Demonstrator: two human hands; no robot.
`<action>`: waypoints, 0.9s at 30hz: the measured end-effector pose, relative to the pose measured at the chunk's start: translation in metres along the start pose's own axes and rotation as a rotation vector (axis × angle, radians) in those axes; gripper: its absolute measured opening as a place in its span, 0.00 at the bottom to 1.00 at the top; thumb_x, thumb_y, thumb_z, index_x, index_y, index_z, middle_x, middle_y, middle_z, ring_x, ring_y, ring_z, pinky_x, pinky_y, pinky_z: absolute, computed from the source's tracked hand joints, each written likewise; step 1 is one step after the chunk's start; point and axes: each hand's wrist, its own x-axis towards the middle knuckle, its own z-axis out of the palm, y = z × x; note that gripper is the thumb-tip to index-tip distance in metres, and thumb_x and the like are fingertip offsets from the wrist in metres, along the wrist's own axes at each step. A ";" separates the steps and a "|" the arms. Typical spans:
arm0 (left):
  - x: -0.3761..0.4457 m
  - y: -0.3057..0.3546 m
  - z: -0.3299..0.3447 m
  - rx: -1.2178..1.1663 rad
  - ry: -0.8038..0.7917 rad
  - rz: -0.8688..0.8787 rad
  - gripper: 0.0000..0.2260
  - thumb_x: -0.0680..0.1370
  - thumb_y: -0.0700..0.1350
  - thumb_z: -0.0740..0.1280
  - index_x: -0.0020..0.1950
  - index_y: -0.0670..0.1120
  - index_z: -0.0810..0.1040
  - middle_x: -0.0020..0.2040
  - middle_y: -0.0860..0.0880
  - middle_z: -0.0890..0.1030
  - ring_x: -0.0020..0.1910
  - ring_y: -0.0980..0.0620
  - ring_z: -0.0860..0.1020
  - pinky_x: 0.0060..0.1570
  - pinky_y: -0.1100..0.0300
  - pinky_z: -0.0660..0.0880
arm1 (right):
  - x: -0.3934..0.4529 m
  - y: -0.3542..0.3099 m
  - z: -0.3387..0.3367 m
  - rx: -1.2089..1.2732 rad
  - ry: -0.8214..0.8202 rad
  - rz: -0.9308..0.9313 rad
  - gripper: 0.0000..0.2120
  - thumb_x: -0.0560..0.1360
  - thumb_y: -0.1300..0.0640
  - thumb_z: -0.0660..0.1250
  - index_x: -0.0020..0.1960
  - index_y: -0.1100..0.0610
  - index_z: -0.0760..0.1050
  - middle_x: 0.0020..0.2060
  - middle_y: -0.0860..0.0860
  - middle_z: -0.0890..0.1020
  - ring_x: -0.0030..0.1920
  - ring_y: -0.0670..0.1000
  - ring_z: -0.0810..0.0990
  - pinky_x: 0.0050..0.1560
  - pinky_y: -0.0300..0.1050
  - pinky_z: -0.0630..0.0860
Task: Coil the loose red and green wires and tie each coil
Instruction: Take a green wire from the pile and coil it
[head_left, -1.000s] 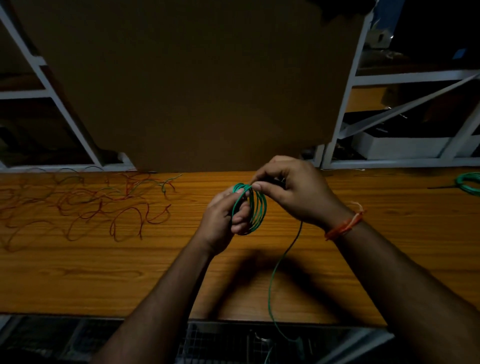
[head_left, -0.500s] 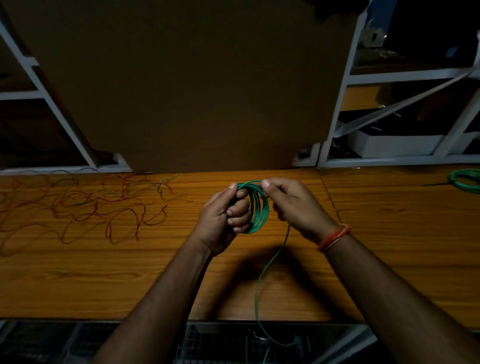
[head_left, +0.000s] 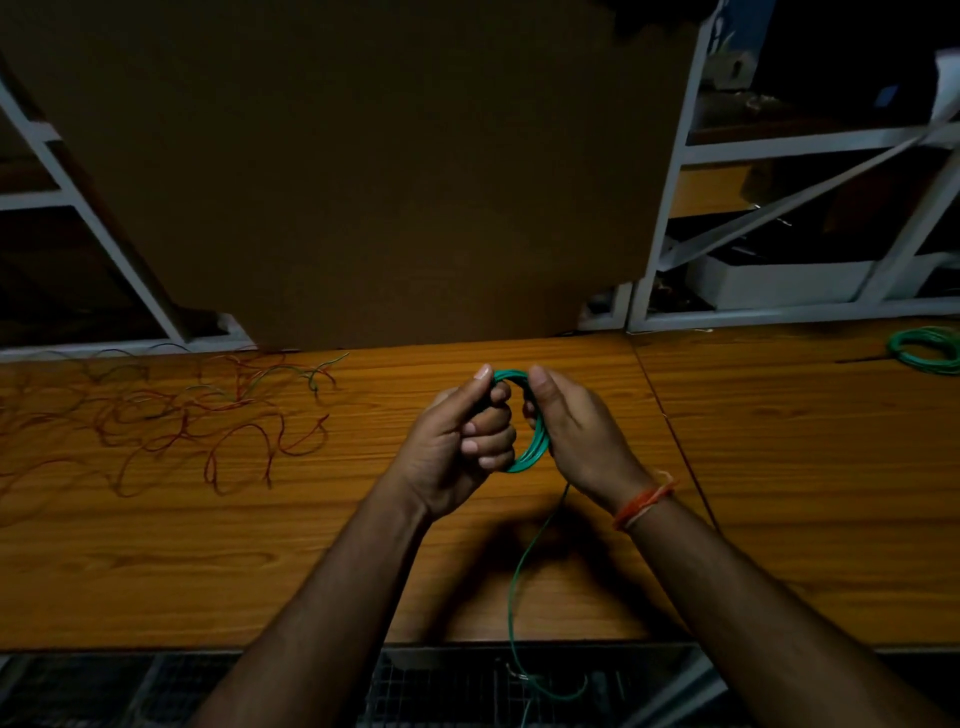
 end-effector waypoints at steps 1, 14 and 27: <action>0.000 0.001 0.000 0.028 0.007 -0.002 0.12 0.83 0.51 0.61 0.45 0.46 0.75 0.27 0.55 0.64 0.22 0.60 0.63 0.24 0.66 0.61 | -0.001 0.001 0.001 -0.013 0.014 0.000 0.21 0.85 0.43 0.51 0.44 0.54 0.74 0.35 0.50 0.75 0.34 0.48 0.73 0.36 0.49 0.69; 0.002 0.013 -0.033 -0.403 0.227 0.015 0.17 0.85 0.52 0.56 0.38 0.49 0.72 0.24 0.55 0.63 0.20 0.60 0.61 0.22 0.67 0.57 | -0.013 0.037 -0.048 0.268 -0.081 0.244 0.04 0.78 0.64 0.70 0.49 0.57 0.76 0.33 0.50 0.72 0.31 0.47 0.70 0.29 0.41 0.67; 0.014 0.000 -0.025 -0.214 0.402 0.143 0.18 0.85 0.58 0.53 0.44 0.48 0.70 0.28 0.55 0.65 0.25 0.60 0.65 0.27 0.67 0.67 | -0.033 0.022 -0.047 -0.460 -0.150 0.003 0.03 0.77 0.54 0.73 0.48 0.47 0.84 0.41 0.40 0.79 0.44 0.39 0.77 0.42 0.30 0.71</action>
